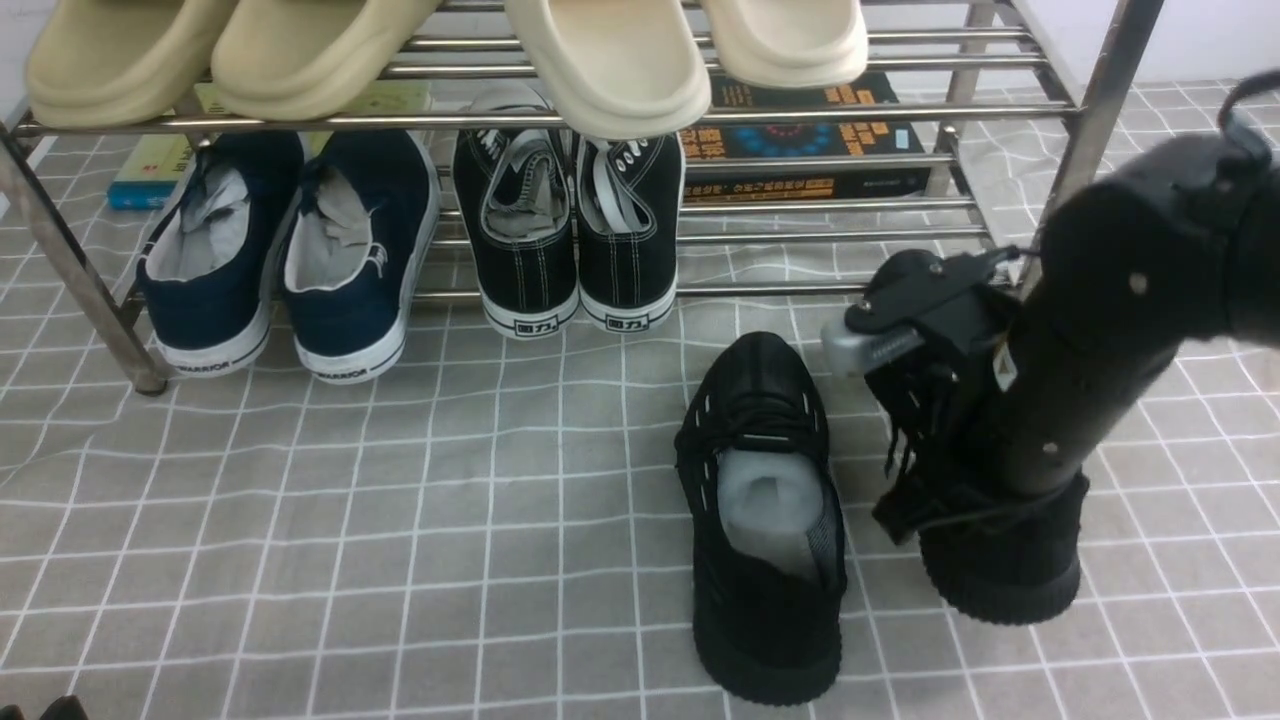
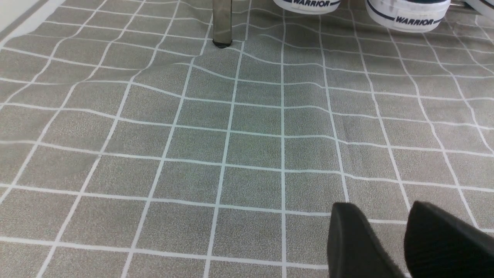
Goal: Take the shoes off the shelf with your hand from the grey coffee tablecloth.
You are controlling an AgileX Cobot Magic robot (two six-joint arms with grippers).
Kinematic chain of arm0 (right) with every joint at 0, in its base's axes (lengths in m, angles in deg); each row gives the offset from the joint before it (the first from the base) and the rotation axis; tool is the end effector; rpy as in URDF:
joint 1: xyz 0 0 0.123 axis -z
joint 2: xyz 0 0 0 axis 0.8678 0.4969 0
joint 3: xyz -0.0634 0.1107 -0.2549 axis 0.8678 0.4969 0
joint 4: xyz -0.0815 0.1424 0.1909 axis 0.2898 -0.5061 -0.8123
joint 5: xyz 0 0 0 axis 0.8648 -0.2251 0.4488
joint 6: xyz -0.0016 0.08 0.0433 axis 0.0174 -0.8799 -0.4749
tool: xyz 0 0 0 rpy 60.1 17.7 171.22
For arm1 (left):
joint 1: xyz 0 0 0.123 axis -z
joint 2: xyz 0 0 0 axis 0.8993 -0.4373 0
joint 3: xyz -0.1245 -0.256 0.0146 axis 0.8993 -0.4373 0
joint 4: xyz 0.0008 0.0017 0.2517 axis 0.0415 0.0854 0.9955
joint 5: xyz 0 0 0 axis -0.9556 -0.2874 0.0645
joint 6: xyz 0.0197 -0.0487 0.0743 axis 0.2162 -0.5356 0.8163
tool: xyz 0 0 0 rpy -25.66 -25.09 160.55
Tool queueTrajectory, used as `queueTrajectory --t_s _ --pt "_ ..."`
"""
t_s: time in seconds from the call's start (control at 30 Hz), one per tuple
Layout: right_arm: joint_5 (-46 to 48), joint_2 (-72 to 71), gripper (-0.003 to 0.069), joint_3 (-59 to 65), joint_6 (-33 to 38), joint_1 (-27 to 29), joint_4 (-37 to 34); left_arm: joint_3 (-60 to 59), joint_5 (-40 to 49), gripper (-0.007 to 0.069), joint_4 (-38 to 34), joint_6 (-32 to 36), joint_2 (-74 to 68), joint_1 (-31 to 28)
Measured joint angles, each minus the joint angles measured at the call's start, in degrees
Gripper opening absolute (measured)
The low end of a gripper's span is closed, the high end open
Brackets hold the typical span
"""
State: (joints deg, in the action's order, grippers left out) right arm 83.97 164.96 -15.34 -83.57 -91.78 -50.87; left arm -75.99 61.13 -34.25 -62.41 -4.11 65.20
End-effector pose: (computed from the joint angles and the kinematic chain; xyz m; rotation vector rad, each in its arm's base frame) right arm 0.2715 0.1677 0.2328 -0.6800 2.8049 0.1305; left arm 0.0522 0.0040 0.1723 -0.1064 1.8700 -0.0251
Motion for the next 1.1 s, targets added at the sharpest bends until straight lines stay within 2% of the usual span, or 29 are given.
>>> queueTrajectory --t_s 0.13,0.27,0.4,0.43,0.57,0.7,0.83,1.1 --pt "-1.62 0.41 0.002 1.3 -0.02 -0.05 -2.07 0.0 0.0 0.024 0.0 0.0 0.0 0.0" --pt "-1.91 0.64 0.0078 1.93 -0.21 -0.05 -5.47 0.0 0.0 0.024 0.0 0.0 0.0 0.0" --pt "-1.84 0.64 0.0186 1.93 -1.41 -0.05 -7.34 0.0 0.0 0.024 0.0 0.0 0.0 0.0" --pt "-1.44 0.64 0.025 1.93 -2.72 -0.05 -7.76 0.0 0.0 0.024 0.0 0.0 0.0 0.0" --pt "1.66 0.42 0.0395 1.93 -4.75 -0.05 -8.97 0.0 0.0 0.024 0.0 0.0 0.0 0.0" --pt "4.52 -2.46 0.0494 1.93 -5.8 -0.1 -9.39 0.0 0.0 0.024 0.0 0.0 0.0 0.0" --pt "6.21 -8.61 0.0528 1.93 -8.96 -0.1 -8.07 0.0 0.0 0.024 0.0 0.0 0.0 0.0" --pt "7.51 -18.76 0.0536 1.93 -11.93 -0.1 -1.59 0.0 0.0 0.024 0.0 0.0 0.0 0.0"
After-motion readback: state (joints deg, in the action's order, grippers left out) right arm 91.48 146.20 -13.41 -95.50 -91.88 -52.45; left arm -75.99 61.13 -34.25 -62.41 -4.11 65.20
